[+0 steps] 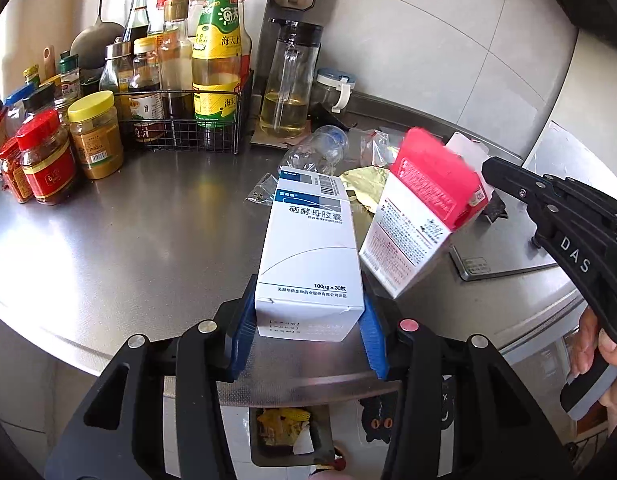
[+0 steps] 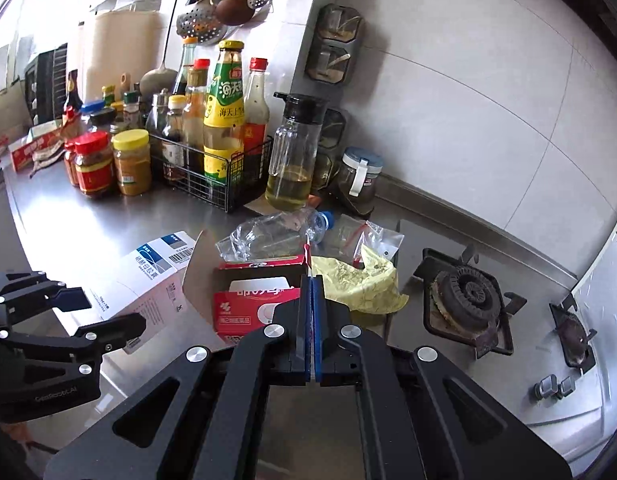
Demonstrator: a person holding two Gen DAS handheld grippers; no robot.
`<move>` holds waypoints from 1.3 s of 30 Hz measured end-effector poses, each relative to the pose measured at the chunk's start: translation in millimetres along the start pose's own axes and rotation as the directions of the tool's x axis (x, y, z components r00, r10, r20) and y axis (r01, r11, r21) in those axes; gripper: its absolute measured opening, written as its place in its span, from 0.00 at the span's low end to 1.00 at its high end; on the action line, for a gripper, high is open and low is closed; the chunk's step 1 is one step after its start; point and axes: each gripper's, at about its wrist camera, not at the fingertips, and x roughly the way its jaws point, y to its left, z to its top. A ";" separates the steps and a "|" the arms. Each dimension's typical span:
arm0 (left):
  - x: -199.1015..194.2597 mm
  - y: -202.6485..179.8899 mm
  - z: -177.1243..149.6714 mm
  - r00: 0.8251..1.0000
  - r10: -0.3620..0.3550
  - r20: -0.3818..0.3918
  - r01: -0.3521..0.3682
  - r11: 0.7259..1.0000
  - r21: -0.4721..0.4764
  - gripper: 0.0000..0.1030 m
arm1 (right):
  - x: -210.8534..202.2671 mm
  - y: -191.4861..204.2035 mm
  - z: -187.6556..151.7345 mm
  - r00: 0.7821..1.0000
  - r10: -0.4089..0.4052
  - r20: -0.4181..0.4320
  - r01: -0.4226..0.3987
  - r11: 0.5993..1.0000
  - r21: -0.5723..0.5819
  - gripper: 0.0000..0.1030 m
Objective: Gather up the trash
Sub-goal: 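Lower medicine box and milk carton over the floor bin and open both tools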
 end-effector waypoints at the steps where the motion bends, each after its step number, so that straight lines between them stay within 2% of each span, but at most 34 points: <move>1: -5.2 -1.0 -2.0 1.000 -0.002 0.001 0.002 1.000 0.002 0.42 | -6.6 -1.1 -1.2 1.000 0.005 0.001 -0.005 1.000 0.014 0.02; 13: -77.5 -8.8 -44.4 0.999 -0.046 0.007 0.046 0.998 0.040 0.42 | -89.9 14.3 -40.9 1.000 0.030 0.000 -0.030 0.992 0.125 0.02; 18: -105.1 -14.0 -77.4 0.997 -0.069 -0.016 0.070 0.996 0.062 0.42 | -117.9 23.7 -69.4 0.997 0.070 -0.033 -0.063 0.982 0.177 0.02; 23: -116.1 -12.3 -115.8 0.995 -0.083 -0.063 0.087 0.994 0.060 0.42 | -126.1 35.0 -104.4 0.991 0.099 -0.092 -0.078 0.975 0.206 0.02; 27: -106.1 -4.9 -147.2 0.988 -0.083 -0.129 0.089 0.995 0.042 0.42 | -113.0 41.8 -137.6 0.976 0.138 -0.168 -0.094 0.965 0.246 0.02; 31: -81.6 4.6 -176.9 0.975 -0.070 -0.209 0.075 0.997 0.018 0.42 | -84.1 48.6 -172.9 0.950 0.188 -0.248 -0.109 0.948 0.298 0.02; 39: 0.5 28.3 -234.1 0.929 -0.040 -0.367 0.033 0.999 -0.025 0.42 | -10.6 61.4 -234.5 0.903 0.238 -0.357 -0.094 0.921 0.377 0.02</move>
